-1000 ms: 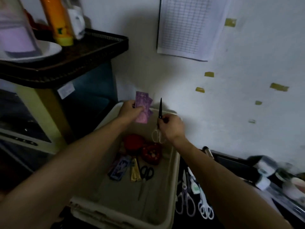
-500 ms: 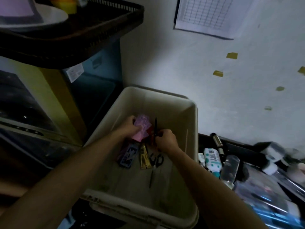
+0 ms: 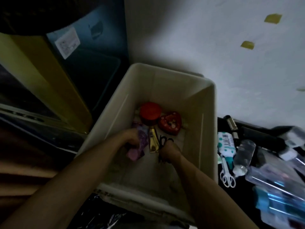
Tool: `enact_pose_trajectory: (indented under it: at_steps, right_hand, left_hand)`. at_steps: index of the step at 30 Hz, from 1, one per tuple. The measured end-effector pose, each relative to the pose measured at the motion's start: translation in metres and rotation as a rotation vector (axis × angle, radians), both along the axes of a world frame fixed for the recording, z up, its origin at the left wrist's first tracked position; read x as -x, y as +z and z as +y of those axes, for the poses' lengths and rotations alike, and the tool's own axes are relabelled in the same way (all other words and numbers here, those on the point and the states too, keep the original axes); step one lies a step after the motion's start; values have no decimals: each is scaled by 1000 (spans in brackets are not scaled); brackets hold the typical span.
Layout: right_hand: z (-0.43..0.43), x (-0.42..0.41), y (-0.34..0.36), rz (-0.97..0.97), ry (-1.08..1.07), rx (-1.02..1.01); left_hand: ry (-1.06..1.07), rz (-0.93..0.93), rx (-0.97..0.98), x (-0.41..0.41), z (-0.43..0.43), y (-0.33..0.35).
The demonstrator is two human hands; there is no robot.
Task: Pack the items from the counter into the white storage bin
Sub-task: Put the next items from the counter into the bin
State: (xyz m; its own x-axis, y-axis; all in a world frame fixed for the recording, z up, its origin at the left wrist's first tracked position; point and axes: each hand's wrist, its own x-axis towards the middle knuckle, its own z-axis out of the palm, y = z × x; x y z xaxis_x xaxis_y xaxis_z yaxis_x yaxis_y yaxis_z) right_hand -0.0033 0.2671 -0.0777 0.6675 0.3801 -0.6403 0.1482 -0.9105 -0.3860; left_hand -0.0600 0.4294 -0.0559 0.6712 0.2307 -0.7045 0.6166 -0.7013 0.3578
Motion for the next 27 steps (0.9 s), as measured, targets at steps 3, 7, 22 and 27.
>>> enact_pose_trajectory:
  at_steps: [3,7,22,27]
  right_hand:
    - [-6,7,-14,57,-19,101]
    - [-14,3,-22,144,-4,195]
    - [-17,-2,-34,133,-66,230]
    - [-9,-11,-15,-40,-9,182]
  left_hand:
    - [-25,77,-75,3,-3,-11]
    - [-86,106,-133,1,-10,-17]
    - [-273,177,-106,2,5,-42]
    - [-315,43,-244,-5,4,-33]
